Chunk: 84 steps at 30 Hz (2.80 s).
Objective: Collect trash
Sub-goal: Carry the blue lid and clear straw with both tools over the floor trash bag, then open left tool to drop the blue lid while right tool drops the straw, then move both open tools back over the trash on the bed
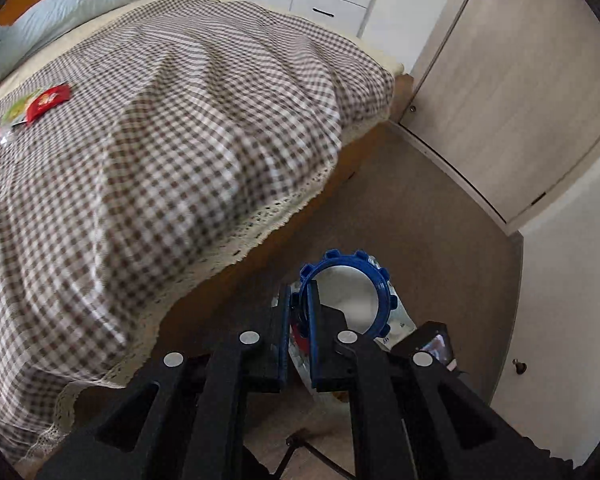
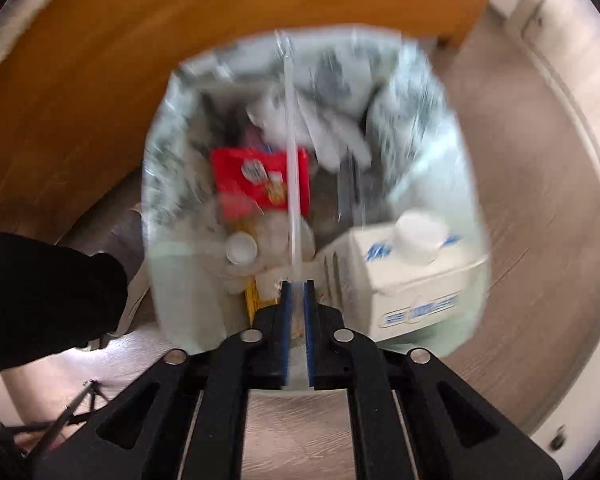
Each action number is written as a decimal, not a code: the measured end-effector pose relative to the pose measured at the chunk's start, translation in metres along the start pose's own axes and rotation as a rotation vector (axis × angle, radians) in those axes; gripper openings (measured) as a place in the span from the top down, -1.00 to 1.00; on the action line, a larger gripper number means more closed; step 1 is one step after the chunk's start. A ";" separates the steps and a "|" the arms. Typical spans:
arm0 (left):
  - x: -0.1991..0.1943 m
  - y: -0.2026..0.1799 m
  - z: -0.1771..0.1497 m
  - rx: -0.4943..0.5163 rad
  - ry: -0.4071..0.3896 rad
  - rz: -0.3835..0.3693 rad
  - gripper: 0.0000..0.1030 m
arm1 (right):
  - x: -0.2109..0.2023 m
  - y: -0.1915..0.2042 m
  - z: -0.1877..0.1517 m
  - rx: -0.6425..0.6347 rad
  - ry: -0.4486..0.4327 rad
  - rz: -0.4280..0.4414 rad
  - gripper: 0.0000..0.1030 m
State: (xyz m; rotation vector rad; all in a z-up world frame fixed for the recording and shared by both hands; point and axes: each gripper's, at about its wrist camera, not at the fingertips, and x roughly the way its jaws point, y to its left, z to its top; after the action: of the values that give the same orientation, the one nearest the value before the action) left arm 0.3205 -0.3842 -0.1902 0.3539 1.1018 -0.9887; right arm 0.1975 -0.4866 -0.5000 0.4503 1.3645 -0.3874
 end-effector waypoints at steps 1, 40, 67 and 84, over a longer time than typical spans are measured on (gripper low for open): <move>0.008 -0.008 0.000 0.014 0.017 0.000 0.90 | 0.003 -0.003 -0.002 0.017 -0.002 0.011 0.69; 0.174 -0.067 -0.023 -0.042 0.330 0.019 -0.06 | -0.135 -0.095 -0.030 0.192 -0.333 0.111 0.12; -0.058 0.100 0.051 -0.044 -0.232 0.023 -0.62 | -0.269 0.122 0.115 -0.192 -0.591 0.024 0.12; -0.160 0.501 0.055 -0.714 -0.447 0.252 -0.65 | -0.261 0.410 0.310 -0.611 -0.722 0.139 0.12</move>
State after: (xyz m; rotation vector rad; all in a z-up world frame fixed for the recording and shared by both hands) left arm 0.7417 -0.0691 -0.1350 -0.2949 0.8987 -0.3744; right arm 0.6254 -0.2970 -0.1642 -0.1103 0.6816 0.0084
